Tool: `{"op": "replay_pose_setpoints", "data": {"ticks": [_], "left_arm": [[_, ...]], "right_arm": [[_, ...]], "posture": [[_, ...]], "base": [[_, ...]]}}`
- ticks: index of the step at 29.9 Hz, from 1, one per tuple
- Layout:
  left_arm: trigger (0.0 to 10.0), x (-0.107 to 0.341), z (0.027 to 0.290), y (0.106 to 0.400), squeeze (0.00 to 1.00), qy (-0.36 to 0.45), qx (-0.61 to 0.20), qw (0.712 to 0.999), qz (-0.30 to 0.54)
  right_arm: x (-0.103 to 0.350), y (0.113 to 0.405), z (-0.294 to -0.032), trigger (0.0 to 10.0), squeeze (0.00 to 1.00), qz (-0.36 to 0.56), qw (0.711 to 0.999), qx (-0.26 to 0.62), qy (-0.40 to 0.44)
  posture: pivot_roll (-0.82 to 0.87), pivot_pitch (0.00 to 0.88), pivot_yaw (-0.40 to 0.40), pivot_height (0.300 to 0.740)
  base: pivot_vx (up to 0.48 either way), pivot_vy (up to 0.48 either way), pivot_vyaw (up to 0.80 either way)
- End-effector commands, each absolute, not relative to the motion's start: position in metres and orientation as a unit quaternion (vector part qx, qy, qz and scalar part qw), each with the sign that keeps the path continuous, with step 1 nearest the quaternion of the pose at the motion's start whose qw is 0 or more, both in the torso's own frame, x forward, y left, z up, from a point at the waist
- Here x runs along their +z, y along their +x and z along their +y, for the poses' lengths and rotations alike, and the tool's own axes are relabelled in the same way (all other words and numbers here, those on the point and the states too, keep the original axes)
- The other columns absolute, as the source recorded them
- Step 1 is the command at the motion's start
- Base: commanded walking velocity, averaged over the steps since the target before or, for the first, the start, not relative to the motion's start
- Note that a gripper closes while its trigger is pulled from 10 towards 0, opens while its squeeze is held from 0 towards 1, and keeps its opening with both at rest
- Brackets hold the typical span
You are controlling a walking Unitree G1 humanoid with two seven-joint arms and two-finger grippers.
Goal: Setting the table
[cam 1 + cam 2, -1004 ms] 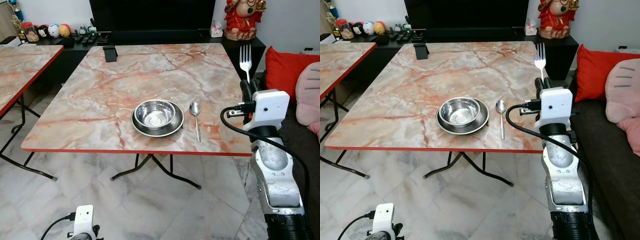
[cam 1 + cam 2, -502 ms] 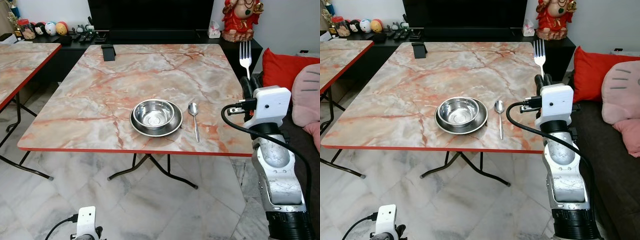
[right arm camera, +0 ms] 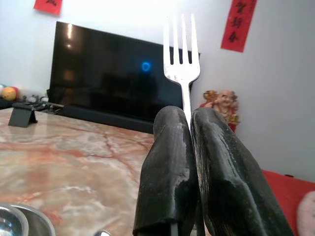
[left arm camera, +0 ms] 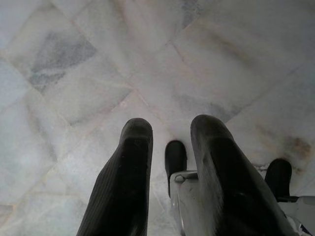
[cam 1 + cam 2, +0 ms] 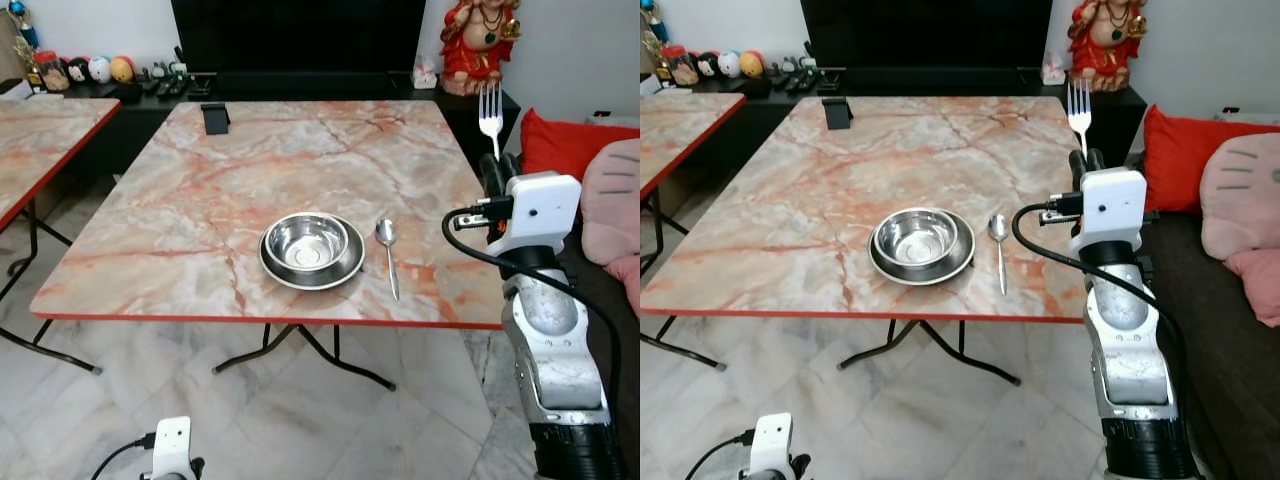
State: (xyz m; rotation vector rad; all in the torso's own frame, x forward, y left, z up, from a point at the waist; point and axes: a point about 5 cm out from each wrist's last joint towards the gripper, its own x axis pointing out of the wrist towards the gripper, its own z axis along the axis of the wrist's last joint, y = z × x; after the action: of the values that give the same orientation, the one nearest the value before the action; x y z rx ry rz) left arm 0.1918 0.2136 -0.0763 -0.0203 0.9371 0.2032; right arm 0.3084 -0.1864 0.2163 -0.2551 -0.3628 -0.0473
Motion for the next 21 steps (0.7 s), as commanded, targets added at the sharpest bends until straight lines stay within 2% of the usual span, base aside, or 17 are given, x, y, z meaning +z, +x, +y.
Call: {"op": "replay_pose_setpoints", "data": {"ticks": [1, 21], "left_arm": [[10.0, -0.076, 0.215, 0.192, 0.00, -0.007, 0.096, 0.886, 0.453], [10.0, -0.074, 0.220, 0.194, 0.00, 0.004, 0.089, 0.888, 0.451]], "right_arm": [[0.226, 0.309, -0.183, 10.0, 0.00, -0.195, 0.973, -0.023, -0.120], [0.216, 0.308, -0.173, 10.0, 0.00, -0.170, 0.981, -0.029, -0.090]], "posture": [[-0.13, 0.000, 0.017, 0.740], [-0.13, 0.000, 0.049, 0.740]], "base": [[0.311, 0.000, 0.00], [0.312, 0.000, 0.00]]}}
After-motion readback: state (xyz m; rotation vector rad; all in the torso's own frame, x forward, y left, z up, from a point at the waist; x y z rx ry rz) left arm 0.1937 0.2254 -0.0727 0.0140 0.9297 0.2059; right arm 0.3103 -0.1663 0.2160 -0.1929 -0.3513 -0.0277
